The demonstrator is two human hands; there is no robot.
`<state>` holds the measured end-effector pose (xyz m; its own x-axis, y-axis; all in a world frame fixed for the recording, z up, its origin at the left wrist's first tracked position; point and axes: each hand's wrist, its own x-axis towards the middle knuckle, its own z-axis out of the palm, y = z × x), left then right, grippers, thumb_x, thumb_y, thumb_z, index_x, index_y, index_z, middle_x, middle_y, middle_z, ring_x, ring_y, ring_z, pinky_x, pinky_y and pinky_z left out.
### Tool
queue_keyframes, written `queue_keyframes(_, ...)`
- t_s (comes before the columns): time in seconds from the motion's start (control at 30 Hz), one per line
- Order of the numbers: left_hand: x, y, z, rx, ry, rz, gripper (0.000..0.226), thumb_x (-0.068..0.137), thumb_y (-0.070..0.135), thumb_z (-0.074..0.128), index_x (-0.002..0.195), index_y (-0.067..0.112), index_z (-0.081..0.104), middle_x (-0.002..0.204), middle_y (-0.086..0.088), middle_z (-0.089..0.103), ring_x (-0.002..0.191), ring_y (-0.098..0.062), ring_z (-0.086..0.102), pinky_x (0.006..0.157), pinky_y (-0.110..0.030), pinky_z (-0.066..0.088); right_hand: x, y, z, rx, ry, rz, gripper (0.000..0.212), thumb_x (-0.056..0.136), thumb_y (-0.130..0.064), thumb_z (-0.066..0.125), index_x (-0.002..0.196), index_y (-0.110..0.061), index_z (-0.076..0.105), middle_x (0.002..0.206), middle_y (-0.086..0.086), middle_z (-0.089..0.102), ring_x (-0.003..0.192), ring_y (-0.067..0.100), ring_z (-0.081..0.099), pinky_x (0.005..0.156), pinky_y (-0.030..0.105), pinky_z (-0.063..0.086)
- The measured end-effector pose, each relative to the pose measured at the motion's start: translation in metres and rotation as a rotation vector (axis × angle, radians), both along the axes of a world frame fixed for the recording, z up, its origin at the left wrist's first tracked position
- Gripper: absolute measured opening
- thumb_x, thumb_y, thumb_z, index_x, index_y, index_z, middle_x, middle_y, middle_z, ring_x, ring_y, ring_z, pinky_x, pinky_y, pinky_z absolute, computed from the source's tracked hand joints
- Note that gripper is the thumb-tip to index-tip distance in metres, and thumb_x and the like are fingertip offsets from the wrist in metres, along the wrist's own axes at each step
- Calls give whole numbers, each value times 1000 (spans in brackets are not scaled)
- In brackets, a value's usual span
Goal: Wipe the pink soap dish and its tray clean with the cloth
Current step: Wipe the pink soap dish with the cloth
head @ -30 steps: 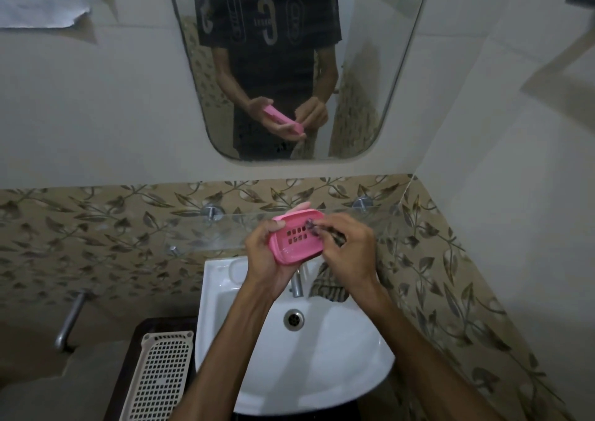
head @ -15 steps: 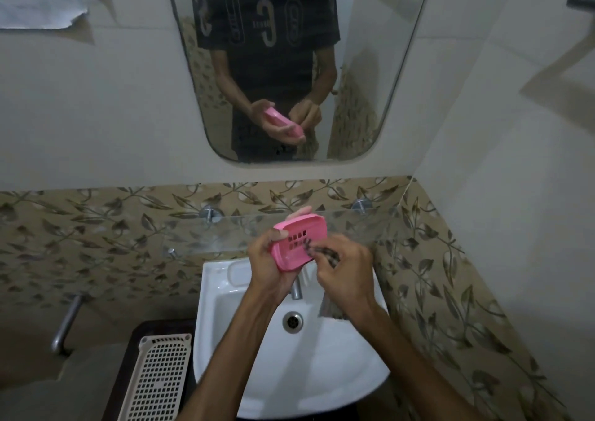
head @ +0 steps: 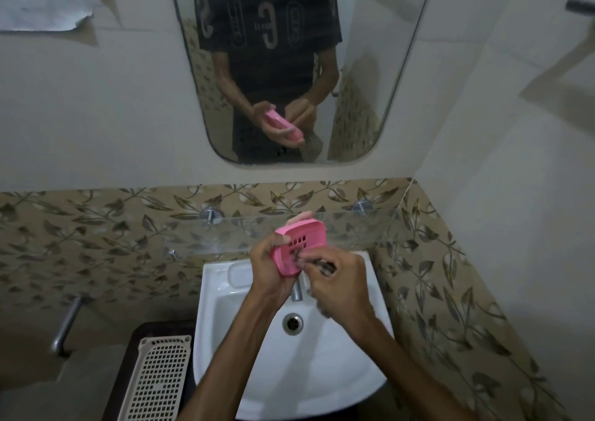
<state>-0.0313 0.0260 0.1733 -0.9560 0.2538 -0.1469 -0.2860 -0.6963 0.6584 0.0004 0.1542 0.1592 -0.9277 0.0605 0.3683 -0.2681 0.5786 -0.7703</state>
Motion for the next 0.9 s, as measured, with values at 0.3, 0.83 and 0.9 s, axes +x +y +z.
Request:
queue_keyframes(0.3,5,0,2,89,26,38,110,47,35,80,145,-5,51,129,-30,59,96,-30,60,68,-30,53,2,-6,0,41,51,3,22,80,-7,85,96,-22,82,95,-7,79,83,2,72,77,27,63)
queue_keyframes(0.83,4,3,4,78,70,83,107,48,36,80,145,-3,53,132,-28,59,100,-32,57,74,-36,48,8,-12,-3,-247,15,-115,20,86,-11,83,101,-22,81,99,-11,76,91,-2,70,81,19,59)
queue_keyframes(0.9,5,3,5,56,104,85,102,53,36,78,144,-3,54,139,-34,56,110,-37,53,78,-39,48,1,-1,-2,-307,-65,-215,18,87,-19,84,104,-25,81,105,-7,73,95,-4,66,81,18,57)
